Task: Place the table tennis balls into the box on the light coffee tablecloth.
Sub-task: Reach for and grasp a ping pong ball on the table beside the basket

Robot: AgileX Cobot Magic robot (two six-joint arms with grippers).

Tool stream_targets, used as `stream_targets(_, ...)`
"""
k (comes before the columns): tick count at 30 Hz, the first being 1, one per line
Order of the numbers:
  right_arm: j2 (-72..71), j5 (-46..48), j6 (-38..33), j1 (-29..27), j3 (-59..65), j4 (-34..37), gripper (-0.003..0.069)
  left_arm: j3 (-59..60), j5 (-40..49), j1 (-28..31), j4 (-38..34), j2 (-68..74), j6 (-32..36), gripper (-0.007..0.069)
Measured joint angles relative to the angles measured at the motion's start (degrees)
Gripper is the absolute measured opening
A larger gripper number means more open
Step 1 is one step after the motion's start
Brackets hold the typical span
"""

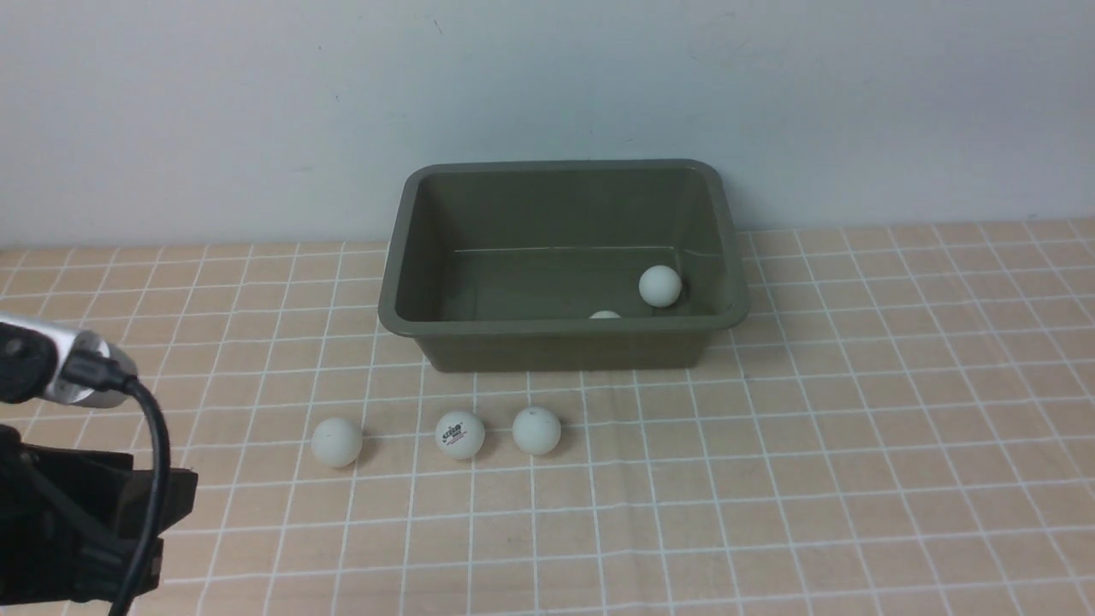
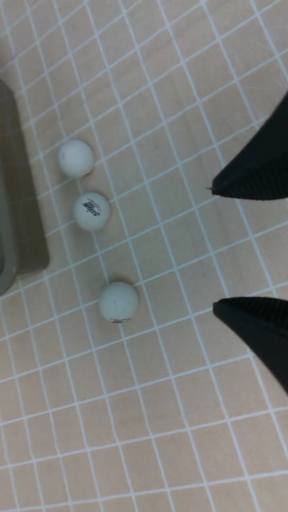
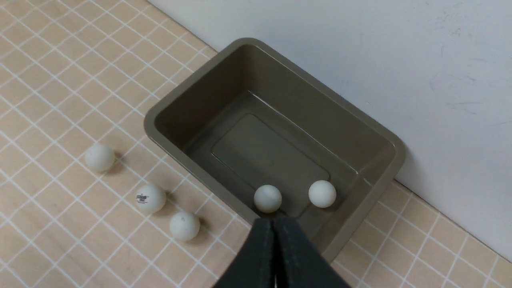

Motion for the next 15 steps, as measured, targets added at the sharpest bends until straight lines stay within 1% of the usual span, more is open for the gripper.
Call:
stream_targets(2,-0.42,0.17,-0.11,0.00,0.24,1.30,-0.0016,-0.82,0.06,0.00,0.00,3.51,0.81,0.0278)
stream_targets(3,-0.47,0.28,-0.19,0.00,0.24,2.66,-0.0018,-2.44,0.44,0.00,0.00,8.92,1.67,0.0278)
stream_targets(5,-0.47,0.28,-0.33,0.00,0.24,3.66,-0.0018,-4.76,1.05,0.00,0.00,14.27,1.90,0.0278)
stream_targets(10,-0.47,0.28,-1.30,0.00,0.28,6.66,-0.0018,-15.16,4.93,0.00,0.00,30.58,2.04,0.0278)
stream_targets(11,-0.47,0.28,-1.35,0.00,0.28,6.93,-0.0018,-16.03,5.03,0.00,0.00,31.17,2.04,0.0278)
stream_targets(13,-0.47,0.28,-2.41,0.00,0.28,8.59,-0.0018,-21.31,6.48,0.00,0.00,38.74,2.31,0.0279)
stream_targets(15,-0.47,0.28,-2.67,0.00,0.28,9.23,-0.0018,-24.30,6.73,0.00,0.00,42.63,2.91,0.0280)
